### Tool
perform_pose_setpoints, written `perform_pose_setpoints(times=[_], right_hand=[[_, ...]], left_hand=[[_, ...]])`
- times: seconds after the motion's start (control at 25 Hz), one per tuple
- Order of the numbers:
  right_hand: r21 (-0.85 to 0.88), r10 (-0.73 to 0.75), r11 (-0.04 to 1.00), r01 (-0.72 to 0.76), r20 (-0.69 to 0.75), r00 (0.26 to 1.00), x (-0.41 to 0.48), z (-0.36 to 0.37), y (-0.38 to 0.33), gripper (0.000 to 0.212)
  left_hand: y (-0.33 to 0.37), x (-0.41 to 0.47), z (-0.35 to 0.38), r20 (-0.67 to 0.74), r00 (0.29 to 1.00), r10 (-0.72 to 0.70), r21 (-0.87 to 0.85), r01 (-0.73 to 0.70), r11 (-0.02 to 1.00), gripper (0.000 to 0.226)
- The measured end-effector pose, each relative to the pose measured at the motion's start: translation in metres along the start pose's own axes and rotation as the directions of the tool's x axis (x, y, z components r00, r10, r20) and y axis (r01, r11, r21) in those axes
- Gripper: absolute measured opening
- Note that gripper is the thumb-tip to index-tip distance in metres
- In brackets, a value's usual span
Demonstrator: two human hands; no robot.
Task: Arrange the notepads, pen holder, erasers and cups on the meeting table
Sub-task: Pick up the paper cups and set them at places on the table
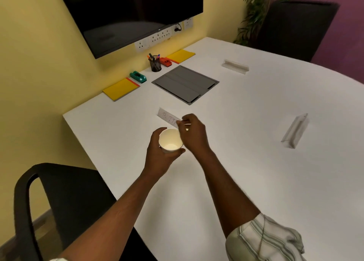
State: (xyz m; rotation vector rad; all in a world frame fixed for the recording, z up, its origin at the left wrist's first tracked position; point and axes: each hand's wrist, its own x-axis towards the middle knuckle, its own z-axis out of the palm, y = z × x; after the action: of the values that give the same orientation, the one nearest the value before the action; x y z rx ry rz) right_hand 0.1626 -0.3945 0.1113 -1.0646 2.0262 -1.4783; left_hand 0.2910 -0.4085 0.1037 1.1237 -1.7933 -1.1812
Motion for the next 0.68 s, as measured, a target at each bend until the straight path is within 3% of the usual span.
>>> perform_pose_setpoints(times=[0.24, 0.68], right_hand=[[-0.06, -0.046, 0.997, 0.05, 0.054, 0.997, -0.086, -0.035, -0.036, 0.04], [-0.179, 0.02, 0.983, -0.045, -0.143, 0.99, -0.25, -0.072, -0.089, 0.066]], left_hand=[[0.035, -0.054, 0.005, 0.029, 0.997, 0.074, -0.139, -0.07, 0.988, 0.061], [0.081, -0.177, -0.043, 0.29, 0.943, 0.161, -0.172, -0.114, 0.978, 0.057]])
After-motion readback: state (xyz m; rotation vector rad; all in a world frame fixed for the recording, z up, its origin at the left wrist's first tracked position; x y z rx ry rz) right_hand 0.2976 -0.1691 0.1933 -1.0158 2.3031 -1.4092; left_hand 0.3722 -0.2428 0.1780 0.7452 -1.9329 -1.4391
